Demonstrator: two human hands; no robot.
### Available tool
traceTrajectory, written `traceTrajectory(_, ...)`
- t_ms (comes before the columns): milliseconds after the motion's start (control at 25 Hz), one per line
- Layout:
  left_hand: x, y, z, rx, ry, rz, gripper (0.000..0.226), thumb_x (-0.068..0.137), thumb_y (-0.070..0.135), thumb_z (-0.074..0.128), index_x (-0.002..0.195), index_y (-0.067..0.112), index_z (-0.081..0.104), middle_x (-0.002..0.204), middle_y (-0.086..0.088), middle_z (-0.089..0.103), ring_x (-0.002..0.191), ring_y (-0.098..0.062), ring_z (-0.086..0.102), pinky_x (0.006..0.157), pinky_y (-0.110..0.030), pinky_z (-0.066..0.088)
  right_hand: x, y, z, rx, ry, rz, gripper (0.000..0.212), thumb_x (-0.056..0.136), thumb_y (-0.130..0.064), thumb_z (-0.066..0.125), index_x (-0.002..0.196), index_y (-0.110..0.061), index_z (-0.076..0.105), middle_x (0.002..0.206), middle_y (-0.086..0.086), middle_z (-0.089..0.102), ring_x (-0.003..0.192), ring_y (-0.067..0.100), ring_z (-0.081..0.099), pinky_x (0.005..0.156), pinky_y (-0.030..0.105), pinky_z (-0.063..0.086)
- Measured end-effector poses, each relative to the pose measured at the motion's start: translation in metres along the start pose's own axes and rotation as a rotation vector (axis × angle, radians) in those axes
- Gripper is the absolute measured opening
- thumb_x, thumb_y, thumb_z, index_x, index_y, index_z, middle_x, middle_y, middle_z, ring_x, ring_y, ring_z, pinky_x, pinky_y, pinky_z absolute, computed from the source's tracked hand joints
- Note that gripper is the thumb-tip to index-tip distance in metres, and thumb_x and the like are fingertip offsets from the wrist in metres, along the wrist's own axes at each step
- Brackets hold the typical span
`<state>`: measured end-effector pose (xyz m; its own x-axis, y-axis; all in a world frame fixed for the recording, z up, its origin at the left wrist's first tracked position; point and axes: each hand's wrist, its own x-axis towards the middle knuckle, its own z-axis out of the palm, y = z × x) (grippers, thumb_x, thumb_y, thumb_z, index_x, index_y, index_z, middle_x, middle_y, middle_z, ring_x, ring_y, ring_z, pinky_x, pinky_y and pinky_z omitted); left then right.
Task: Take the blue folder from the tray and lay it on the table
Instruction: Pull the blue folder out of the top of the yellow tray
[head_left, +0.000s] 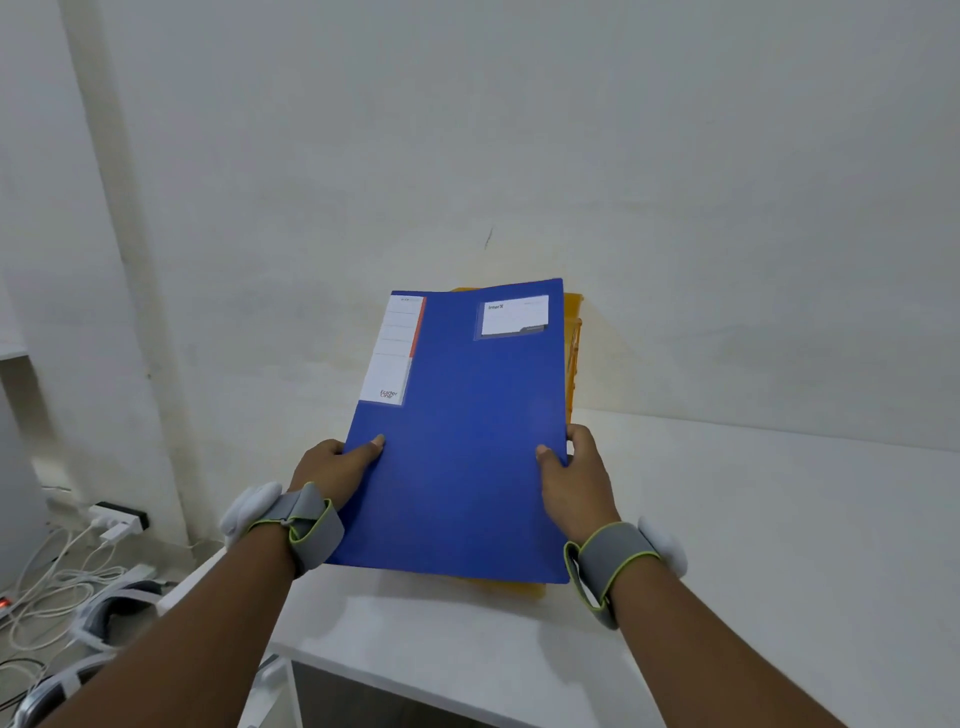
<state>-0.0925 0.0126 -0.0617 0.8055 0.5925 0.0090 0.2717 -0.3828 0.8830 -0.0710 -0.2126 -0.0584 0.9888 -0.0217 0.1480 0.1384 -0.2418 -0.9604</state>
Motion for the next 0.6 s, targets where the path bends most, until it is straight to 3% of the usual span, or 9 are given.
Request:
traceTrajectory(80, -0.003, 0.0, 0.002, -0.061, 0.018, 0.018, 0.043, 0.086, 0.044, 0.056, 0.107, 0.007, 0.056, 0.11, -0.011, 0.062, 0.082, -0.026, 0.054, 0.071, -0.031, 0.039, -0.001, 0.002, 0.002, -0.003, 0.03, -0.031, 0.032, 0.097, -0.018, 0.043, 0.128, -0.013, 0.045, 0.107, 0.006, 0.059, 0.064, 0.011, 0.052, 0.053, 0.019, 0.042)
traceTrajectory(200, -0.011, 0.002, 0.004, -0.165, 0.043, 0.088, 0.047, 0.089, 0.039, 0.055, 0.129, 0.016, 0.051, 0.125, -0.007, 0.059, 0.091, -0.024, 0.054, 0.081, -0.033, 0.042, -0.001, 0.002, 0.003, 0.018, 0.069, -0.068, 0.033, 0.096, -0.019, 0.044, 0.128, -0.013, 0.047, 0.118, 0.009, 0.062, 0.075, 0.017, 0.056, 0.059, 0.022, 0.044)
traceTrajectory(280, -0.016, 0.005, 0.003, -0.215, 0.064, 0.127, 0.044, 0.09, 0.036, 0.054, 0.13, 0.018, 0.052, 0.123, -0.004, 0.06, 0.091, -0.024, 0.054, 0.083, -0.032, 0.042, 0.0, -0.001, 0.001, 0.041, 0.081, -0.083, 0.031, 0.095, -0.018, 0.047, 0.125, -0.012, 0.049, 0.118, 0.008, 0.063, 0.082, 0.02, 0.057, 0.062, 0.023, 0.044)
traceTrajectory(440, -0.025, 0.014, 0.003, -0.276, 0.097, 0.171, 0.04, 0.09, 0.034, 0.055, 0.127, 0.019, 0.056, 0.108, 0.002, 0.059, 0.088, -0.024, 0.056, 0.082, -0.031, 0.042, 0.0, -0.008, -0.005, 0.038, 0.097, -0.106, 0.038, 0.091, -0.022, 0.054, 0.127, -0.01, 0.049, 0.124, 0.009, 0.063, 0.105, 0.028, 0.061, 0.088, 0.037, 0.052)
traceTrajectory(600, -0.032, 0.027, 0.004, -0.326, 0.113, 0.215, 0.038, 0.091, 0.032, 0.055, 0.126, 0.018, 0.057, 0.106, 0.003, 0.058, 0.088, -0.022, 0.056, 0.081, -0.03, 0.042, 0.003, -0.017, -0.017, 0.051, 0.111, -0.151, 0.035, 0.091, -0.019, 0.054, 0.125, -0.011, 0.05, 0.119, 0.005, 0.065, 0.102, 0.025, 0.062, 0.087, 0.034, 0.052)
